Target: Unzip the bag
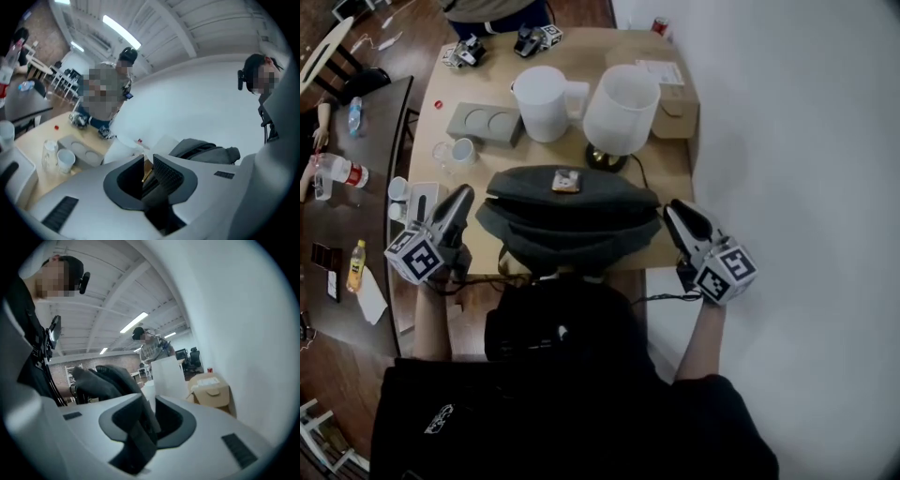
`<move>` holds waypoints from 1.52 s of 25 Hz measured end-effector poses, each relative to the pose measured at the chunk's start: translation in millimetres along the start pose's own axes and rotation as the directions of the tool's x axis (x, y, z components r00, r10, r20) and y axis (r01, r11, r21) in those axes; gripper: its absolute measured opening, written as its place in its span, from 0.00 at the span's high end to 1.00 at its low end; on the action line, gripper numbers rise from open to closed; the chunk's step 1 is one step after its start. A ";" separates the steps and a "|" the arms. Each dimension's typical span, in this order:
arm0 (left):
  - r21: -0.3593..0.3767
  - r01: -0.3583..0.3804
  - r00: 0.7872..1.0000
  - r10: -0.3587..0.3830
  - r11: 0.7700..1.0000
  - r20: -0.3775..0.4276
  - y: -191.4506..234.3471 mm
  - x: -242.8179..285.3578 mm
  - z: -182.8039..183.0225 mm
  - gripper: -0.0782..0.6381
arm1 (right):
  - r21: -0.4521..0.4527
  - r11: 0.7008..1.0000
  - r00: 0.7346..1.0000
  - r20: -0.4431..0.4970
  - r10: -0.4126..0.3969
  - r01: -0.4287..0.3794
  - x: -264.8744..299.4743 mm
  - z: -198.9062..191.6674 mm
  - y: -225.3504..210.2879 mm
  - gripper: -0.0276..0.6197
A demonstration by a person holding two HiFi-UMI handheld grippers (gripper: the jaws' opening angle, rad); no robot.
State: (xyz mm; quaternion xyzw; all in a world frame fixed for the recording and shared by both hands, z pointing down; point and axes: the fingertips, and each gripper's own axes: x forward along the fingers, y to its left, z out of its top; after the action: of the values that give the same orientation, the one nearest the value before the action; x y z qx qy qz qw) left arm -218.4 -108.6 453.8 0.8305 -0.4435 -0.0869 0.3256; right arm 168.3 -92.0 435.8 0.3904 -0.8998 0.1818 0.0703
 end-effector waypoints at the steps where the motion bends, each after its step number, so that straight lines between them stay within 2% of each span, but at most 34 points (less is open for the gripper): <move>1: 0.080 0.001 1.000 -0.003 0.997 0.023 -12.2 -1.6 16.3 0.80 | -0.041 0.999 0.999 0.039 -0.001 0.003 -5.4 15.5 2.8 0.76; 3: 0.253 0.010 0.996 -0.031 0.967 0.079 -46.2 -1.9 47.9 0.80 | -0.151 0.988 0.992 0.122 0.017 0.002 -10.7 54.6 20.6 0.76; 6: 0.452 0.035 0.981 -0.116 0.891 0.154 -109.9 8.4 84.9 0.81 | -0.291 0.955 0.967 0.228 0.118 -0.048 3.1 114.6 68.2 0.76; 9: 0.542 0.078 0.968 -0.193 0.837 0.158 -161.1 30.6 96.6 0.81 | -0.349 0.928 0.946 0.236 0.224 -0.133 31.1 139.2 112.5 0.76; 10: 0.565 0.085 0.969 -0.201 0.821 0.146 -172.0 40.1 94.1 0.81 | -0.357 0.921 0.946 0.215 0.241 -0.154 40.9 138.9 122.9 0.77; 13: 0.637 0.083 0.977 -0.188 0.766 0.099 -191.0 64.8 77.1 0.81 | -0.348 0.917 0.947 0.175 0.269 -0.196 59.5 133.2 141.6 0.87; 15: 0.641 0.103 0.980 -0.190 0.761 0.067 -197.0 71.6 67.1 0.81 | -0.344 0.915 0.948 0.156 0.279 -0.213 64.1 129.9 145.7 0.88; 21: 0.616 0.117 0.980 -0.192 0.779 0.058 -194.5 69.4 59.0 0.81 | -0.377 0.899 0.952 0.115 0.285 -0.224 67.8 125.3 146.1 0.91; 27: 0.622 0.124 0.979 -0.196 0.773 0.048 -194.0 69.8 56.4 0.81 | -0.398 0.888 0.955 0.086 0.284 -0.229 71.0 121.1 147.0 0.94; 38: 0.640 0.130 0.980 -0.197 0.757 0.034 -196.0 71.6 55.3 0.81 | -0.396 0.888 0.955 0.077 0.285 -0.233 71.2 121.3 144.5 0.94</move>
State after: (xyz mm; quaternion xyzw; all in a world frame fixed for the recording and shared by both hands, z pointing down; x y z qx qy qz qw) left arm -66.7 -113.7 300.3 0.9216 -0.3881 -0.0012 -0.0049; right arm 16.2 -95.7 303.4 0.2567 -0.9645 -0.0158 0.0599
